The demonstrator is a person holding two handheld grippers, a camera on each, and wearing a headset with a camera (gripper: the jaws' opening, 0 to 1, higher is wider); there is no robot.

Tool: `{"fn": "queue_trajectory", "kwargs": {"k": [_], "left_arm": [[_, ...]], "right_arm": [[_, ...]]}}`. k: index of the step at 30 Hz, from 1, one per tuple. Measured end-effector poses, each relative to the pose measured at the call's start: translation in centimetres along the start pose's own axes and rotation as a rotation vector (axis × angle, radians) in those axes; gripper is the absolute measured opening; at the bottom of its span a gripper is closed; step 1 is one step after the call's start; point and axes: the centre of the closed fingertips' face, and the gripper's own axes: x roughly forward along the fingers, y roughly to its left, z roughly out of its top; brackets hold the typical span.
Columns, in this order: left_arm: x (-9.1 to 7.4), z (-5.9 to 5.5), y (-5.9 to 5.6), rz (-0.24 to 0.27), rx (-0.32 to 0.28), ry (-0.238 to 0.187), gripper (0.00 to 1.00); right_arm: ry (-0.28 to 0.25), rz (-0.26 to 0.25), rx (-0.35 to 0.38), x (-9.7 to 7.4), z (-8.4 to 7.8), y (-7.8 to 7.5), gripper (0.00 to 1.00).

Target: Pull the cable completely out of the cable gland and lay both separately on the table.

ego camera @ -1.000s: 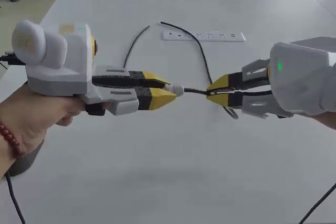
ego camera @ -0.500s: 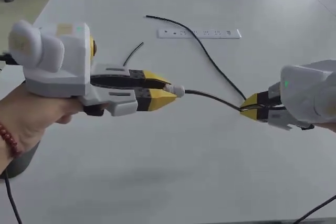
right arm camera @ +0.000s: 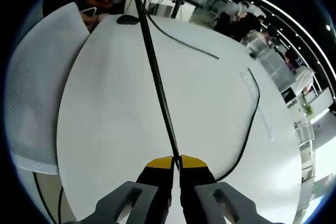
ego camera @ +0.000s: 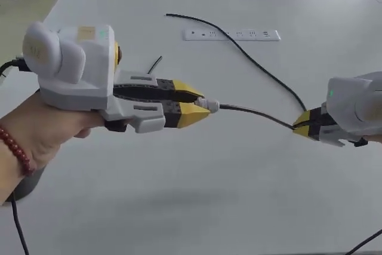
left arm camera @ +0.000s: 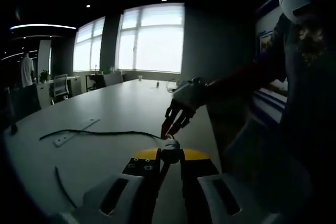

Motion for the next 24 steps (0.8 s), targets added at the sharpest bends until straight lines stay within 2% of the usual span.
{"fn": "queue_trajectory", "kwargs": {"k": [6, 11, 19, 24], "left_arm": [[0.1, -0.5, -0.2, -0.005, 0.016, 0.017, 0.16], [0.3, -0.9, -0.2, 0.004, 0.010, 0.027, 0.16], [0.3, -1.7, -0.1, 0.019, 0.005, 0.044, 0.16], [0.5, -1.9, -0.2, 0.022, 0.000, 0.046, 0.16]], "right_arm": [[0.024, 0.012, 0.005, 0.3, -0.9, -0.3, 0.00], [0.042, 0.025, -0.010, 0.7, -1.3, 0.2, 0.00], [0.026, 0.041, 0.049, 0.9, -1.7, 0.8, 0.00], [0.011, 0.040, 0.060, 0.9, -1.8, 1.2, 0.06]]}}
